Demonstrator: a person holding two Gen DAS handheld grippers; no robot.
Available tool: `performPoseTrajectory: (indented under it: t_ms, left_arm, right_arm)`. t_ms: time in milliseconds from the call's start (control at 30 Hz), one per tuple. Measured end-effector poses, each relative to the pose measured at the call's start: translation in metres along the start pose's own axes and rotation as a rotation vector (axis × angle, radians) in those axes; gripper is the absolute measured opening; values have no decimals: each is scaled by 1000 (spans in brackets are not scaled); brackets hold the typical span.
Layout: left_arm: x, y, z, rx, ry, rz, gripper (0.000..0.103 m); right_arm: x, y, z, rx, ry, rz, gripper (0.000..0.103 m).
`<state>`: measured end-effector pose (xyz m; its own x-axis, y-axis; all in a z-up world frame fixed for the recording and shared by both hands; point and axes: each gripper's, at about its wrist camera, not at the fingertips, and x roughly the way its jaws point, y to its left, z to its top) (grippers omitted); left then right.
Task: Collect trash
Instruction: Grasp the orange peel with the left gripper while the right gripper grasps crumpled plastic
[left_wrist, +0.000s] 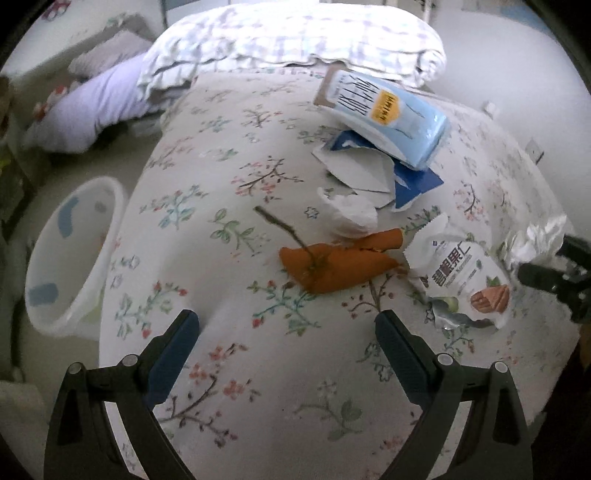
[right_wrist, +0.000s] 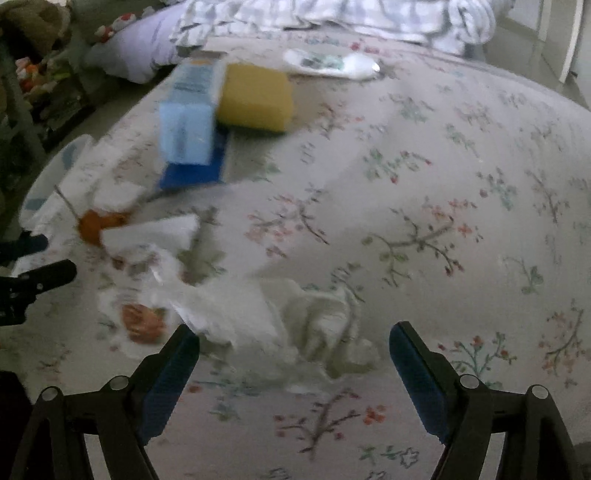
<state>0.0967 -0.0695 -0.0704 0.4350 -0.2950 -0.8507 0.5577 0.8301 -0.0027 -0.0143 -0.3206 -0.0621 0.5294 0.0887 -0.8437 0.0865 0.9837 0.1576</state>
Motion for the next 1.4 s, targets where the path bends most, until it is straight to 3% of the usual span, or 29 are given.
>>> performPoseTrajectory:
  t_ms: [300, 400, 567, 733, 867, 933, 1167, 1200, 1267, 1400]
  left_arm:
    - [8, -7, 11, 6, -17, -13, 103]
    - [7, -11, 12, 23, -19, -52, 103]
    - [2, -13, 20, 24, -30, -132, 78]
    - [1, -12, 22, 20, -31, -155, 54]
    - [0, -15, 26, 52, -18, -171, 25]
    - [-3, -15, 27, 56, -22, -169, 21]
    - [-9, -9, 33, 24, -32, -182, 23]
    - [-8, -7, 34, 10, -25, -185, 25]
    - [-8, -4, 34, -19, -27, -186, 42]
    - [-10, 1, 37, -76, -50, -202, 43]
  right_arm:
    - [4, 0, -6, -36, -67, 6, 91]
    - [6, 0, -3, -32, -77, 11, 91]
    - [2, 1, 4, -13, -97, 45, 73]
    - [-7, 8, 7, -39, -125, 46, 57]
    - [-12, 10, 9, -40, -136, 52, 52]
    - [-14, 10, 10, -43, -138, 57, 50]
    - [-22, 13, 13, -43, -158, 60, 50]
    - [-23, 12, 13, -40, -159, 60, 50]
    - [-23, 11, 14, -34, -158, 60, 50]
    - [-21, 7, 15, -16, -151, 58, 50]
